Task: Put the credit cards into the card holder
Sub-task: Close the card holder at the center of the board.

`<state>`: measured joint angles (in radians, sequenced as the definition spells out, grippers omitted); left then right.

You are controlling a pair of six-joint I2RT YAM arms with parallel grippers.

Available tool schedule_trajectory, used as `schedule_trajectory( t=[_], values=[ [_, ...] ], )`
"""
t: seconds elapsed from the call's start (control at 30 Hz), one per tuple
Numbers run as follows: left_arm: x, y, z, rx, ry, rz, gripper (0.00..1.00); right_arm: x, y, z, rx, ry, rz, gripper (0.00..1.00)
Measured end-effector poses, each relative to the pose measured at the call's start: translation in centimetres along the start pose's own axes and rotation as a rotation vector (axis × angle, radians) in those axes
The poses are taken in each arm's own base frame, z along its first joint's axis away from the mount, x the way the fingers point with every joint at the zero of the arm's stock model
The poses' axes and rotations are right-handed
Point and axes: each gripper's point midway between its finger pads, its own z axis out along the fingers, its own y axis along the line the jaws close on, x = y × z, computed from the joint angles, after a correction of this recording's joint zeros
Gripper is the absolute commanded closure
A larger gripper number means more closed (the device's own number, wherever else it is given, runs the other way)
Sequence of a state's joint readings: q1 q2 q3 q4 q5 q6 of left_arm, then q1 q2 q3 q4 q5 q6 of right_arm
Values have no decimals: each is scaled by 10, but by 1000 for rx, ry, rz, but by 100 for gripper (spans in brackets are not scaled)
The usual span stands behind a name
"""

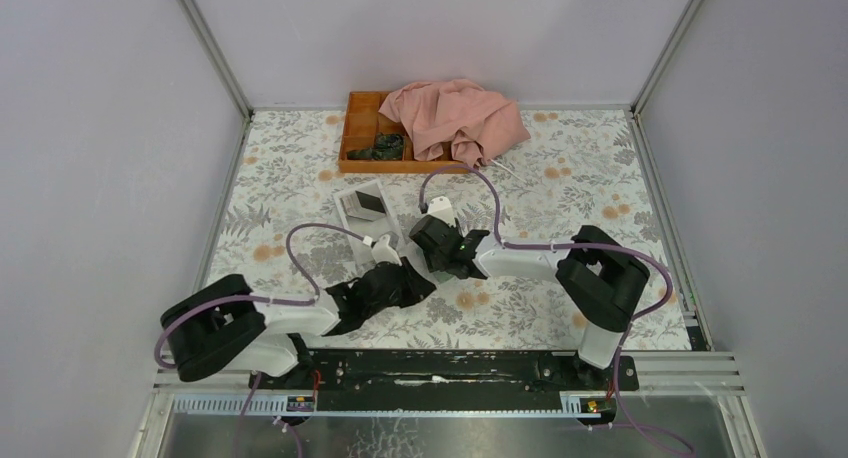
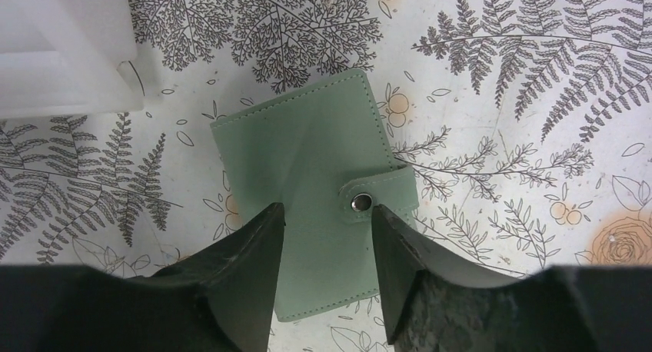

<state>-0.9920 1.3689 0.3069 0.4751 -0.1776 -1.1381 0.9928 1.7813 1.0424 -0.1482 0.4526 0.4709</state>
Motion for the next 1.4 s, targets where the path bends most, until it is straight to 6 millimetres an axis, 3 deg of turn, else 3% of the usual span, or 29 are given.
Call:
schedule_trajectory(
  t=[0.13,0.37,0.53,0.73,0.97,1.4],
  values=[
    [-12,-3,-8,-6,-46,14,80,-2,-1,-3,0,-1,-12,43],
    [-12,14,-7,-82,-50,49,80,-15,-2,-16,-12,-33,-13,46],
    [-18,16,-5,-108,-77,64,80,-25,-5,-22,-5,-64,-16,47],
    [-26,19,2,-136,-101,68,80,-27,-5,-22,-2,-64,-33,48],
    [-39,40,12,-193,-116,36,80,-25,-3,-12,15,-48,-58,52],
    [-44,34,24,-141,-119,5,80,-18,-11,-1,77,-28,-91,60]
  ],
)
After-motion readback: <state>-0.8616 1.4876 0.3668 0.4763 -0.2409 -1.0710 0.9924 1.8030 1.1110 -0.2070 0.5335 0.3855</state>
